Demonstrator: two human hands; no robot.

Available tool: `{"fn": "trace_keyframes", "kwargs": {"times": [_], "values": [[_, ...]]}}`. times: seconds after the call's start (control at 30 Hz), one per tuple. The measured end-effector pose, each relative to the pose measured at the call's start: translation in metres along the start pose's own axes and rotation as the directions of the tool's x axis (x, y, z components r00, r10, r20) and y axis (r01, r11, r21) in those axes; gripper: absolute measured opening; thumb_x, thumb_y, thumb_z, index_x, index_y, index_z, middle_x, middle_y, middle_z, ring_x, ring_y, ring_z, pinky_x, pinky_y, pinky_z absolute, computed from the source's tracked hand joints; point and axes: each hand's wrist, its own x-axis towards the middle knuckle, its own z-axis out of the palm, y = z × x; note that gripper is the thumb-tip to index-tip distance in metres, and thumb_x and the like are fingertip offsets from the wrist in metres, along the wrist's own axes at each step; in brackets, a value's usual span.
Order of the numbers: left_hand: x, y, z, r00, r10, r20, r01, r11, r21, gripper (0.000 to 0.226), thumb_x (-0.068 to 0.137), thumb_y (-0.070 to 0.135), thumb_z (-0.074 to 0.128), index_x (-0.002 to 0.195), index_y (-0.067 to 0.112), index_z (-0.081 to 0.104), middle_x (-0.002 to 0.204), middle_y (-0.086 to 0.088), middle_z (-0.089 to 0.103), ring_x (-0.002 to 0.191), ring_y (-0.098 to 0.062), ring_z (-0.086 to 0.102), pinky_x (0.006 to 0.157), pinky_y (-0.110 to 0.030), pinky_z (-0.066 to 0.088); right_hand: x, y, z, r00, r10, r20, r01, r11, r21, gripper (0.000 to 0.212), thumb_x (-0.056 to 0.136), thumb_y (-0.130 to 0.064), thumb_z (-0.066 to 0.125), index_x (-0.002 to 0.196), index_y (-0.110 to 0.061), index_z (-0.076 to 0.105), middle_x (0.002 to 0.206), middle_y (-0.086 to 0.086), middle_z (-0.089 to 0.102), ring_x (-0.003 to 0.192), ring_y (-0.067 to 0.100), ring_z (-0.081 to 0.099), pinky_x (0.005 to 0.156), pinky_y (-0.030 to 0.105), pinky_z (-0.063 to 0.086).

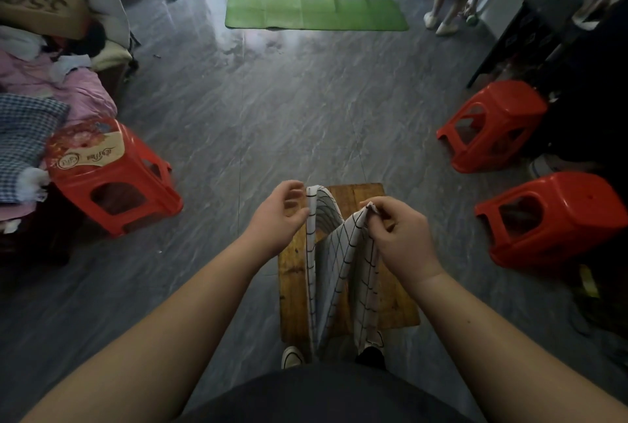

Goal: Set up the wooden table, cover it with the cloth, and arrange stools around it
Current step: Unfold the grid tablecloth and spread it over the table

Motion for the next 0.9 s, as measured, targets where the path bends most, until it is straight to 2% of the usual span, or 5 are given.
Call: {"fn": "trace_keyframes", "kwargs": {"times": [0.27, 0.43, 0.57, 0.73, 0.9], "values": [[-0.013, 0.004, 0.002, 0.979, 0.102, 0.175, -0.098, 0.995, -0.033, 0.027, 0.093, 0.016, 0.067, 0.117, 0.028, 0.061, 0.11, 0.013, 0.067, 0.105, 0.002, 0.062, 0.097, -0.027, 0.053, 0.003, -0.007, 0.007, 0.995, 0.098, 0.031, -0.1, 0.993, 0.064, 0.027, 0.094, -0.013, 0.063, 0.089, -0.039, 0.067, 0.083, -0.018, 0.07, 0.085, 0.001, 0.066, 0.072, 0.021, 0.054], [-0.014, 0.012, 0.006, 0.941, 0.159, 0.299, -0.143, 0.987, -0.074, 0.045, 0.086, 0.028, 0.076, 0.127, 0.033, 0.058, 0.123, 0.017, 0.062, 0.118, 0.002, 0.057, 0.101, -0.031, 0.052, 0.005, -0.007, 0.016, 0.99, 0.112, 0.083, -0.121, 0.986, 0.118, 0.012, 0.094, -0.021, 0.063, 0.097, -0.03, 0.07, 0.089, -0.013, 0.071, 0.088, 0.007, 0.068, 0.078, 0.038, 0.06], [-0.011, 0.027, 0.015, 0.938, 0.182, 0.294, -0.177, 0.983, -0.044, 0.043, 0.082, 0.037, 0.078, 0.12, 0.038, 0.057, 0.116, 0.019, 0.062, 0.112, 0.0, 0.059, 0.096, -0.036, 0.055, 0.01, -0.014, 0.02, 0.99, 0.138, 0.043, -0.143, 0.973, 0.183, 0.017, 0.089, -0.02, 0.069, 0.083, -0.032, 0.059, 0.079, -0.007, 0.065, 0.077, 0.014, 0.065, 0.071, 0.043, 0.058], [0.003, 0.047, 0.011, 0.94, 0.272, 0.205, -0.285, 0.958, 0.039, 0.018, 0.09, 0.032, 0.069, 0.106, 0.036, 0.062, 0.099, 0.019, 0.068, 0.094, -0.001, 0.066, 0.086, -0.035, 0.057, 0.033, -0.032, 0.007, 0.993, 0.112, 0.036, -0.117, 0.962, 0.245, 0.011, 0.088, -0.007, 0.072, 0.083, -0.013, 0.064, 0.079, 0.004, 0.065, 0.072, 0.012, 0.061, 0.065, 0.029, 0.054], [0.029, 0.085, -0.01, 0.924, 0.361, 0.124, -0.377, 0.915, 0.144, 0.019, 0.086, 0.018, 0.061, 0.085, 0.037, 0.062, 0.07, 0.015, 0.061, 0.068, -0.001, 0.056, 0.065, -0.029, 0.044, 0.066, -0.057, -0.009, 1.0, 0.012, 0.007, -0.014, 0.975, 0.221, 0.016, 0.086, -0.009, 0.075, 0.082, -0.019, 0.064, 0.081, -0.002, 0.064, 0.071, 0.003, 0.057, 0.065, 0.016, 0.047]]}}
